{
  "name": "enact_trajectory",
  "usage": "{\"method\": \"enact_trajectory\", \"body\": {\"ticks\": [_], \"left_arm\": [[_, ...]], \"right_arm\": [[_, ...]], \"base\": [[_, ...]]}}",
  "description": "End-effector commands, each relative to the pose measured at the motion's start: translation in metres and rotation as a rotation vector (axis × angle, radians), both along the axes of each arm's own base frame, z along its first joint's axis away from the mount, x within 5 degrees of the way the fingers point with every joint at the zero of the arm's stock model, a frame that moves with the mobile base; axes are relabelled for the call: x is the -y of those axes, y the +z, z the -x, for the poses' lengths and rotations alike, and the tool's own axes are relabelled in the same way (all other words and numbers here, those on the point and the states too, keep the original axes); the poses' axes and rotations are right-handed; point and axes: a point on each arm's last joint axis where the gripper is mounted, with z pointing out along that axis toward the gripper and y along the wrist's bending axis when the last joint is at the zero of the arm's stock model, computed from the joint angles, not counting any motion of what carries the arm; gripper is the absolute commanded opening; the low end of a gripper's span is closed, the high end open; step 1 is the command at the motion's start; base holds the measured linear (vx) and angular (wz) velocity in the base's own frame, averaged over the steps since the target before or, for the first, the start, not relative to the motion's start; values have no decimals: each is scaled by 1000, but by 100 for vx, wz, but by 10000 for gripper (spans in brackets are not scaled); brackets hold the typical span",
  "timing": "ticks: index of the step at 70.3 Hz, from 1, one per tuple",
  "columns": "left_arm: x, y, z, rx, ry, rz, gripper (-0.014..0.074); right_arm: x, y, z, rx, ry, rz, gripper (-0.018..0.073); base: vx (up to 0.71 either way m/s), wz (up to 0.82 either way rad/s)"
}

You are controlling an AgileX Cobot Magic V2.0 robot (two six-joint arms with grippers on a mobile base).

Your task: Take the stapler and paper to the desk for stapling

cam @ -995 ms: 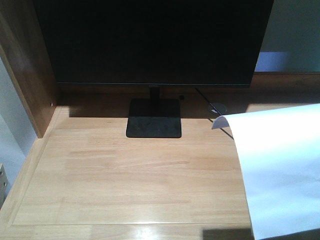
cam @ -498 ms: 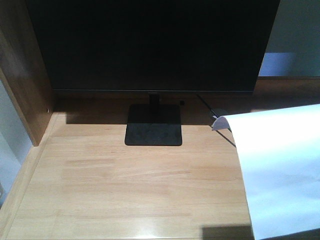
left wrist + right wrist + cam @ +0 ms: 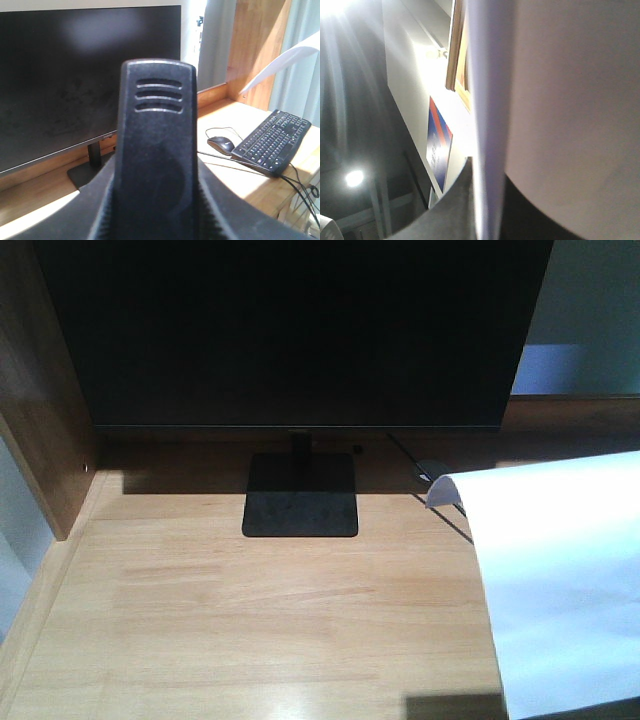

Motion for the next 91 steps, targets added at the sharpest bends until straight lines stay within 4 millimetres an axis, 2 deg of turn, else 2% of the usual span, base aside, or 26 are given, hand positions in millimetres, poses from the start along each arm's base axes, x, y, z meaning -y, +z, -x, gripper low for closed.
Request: {"method": "enact_trajectory", "body": {"ticks": [1,91], "left_arm": [[0,16,-1,90,-1,87,-6],[0,16,-1,90,-1,87,-6]], "right_arm": [[1,9,3,55,2,-12,-7],[1,9,3,54,1,-12,-7]], "base": [[0,0],[0,0]]}}
